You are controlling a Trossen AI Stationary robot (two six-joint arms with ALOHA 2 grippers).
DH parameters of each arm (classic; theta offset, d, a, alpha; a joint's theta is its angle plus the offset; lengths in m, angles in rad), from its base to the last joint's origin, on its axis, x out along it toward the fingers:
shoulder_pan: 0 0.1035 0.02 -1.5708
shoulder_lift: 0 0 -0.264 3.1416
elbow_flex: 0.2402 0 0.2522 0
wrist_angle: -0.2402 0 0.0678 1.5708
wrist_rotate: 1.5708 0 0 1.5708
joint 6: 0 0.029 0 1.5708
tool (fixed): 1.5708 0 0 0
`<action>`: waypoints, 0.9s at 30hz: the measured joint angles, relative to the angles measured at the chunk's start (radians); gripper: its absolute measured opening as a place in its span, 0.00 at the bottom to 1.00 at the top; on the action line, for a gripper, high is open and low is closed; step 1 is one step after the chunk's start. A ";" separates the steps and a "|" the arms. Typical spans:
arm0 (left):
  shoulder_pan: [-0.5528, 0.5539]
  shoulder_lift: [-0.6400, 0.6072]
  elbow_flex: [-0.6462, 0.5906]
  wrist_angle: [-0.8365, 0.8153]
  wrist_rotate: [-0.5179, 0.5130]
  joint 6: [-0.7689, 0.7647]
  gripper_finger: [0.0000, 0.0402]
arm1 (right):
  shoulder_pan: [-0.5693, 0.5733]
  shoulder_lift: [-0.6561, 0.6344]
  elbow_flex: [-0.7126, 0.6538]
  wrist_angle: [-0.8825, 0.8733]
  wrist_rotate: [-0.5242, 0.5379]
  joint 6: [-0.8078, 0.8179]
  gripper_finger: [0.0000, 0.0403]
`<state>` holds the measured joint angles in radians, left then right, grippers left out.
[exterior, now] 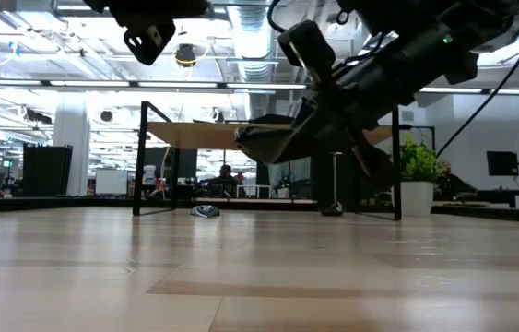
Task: Pick & Place Mini shaped plates
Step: Stack the black drop shaped plate on the black drop shaped plate on the shelf
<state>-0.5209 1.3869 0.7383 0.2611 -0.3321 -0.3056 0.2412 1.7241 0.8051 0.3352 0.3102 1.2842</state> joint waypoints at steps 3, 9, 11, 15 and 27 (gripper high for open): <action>0.000 0.000 0.000 0.001 -0.090 0.064 0.19 | -0.018 -0.001 0.000 0.013 0.026 0.000 0.00; 0.000 0.000 0.000 0.002 -0.224 0.121 0.26 | -0.050 -0.001 0.001 0.013 0.084 0.029 0.00; 0.000 0.000 0.000 0.002 -0.261 0.098 0.29 | -0.057 -0.001 0.001 0.012 0.117 0.045 0.00; 0.001 0.001 0.000 0.002 -0.349 -0.021 0.34 | -0.061 -0.002 0.001 0.011 0.187 0.077 0.00; 0.024 0.112 0.000 0.010 -0.427 -0.527 0.40 | -0.053 -0.002 0.006 0.017 0.351 0.116 0.00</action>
<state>-0.4973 1.4985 0.7383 0.2707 -0.7589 -0.8324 0.1887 1.7222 0.8111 0.3526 0.6611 1.4005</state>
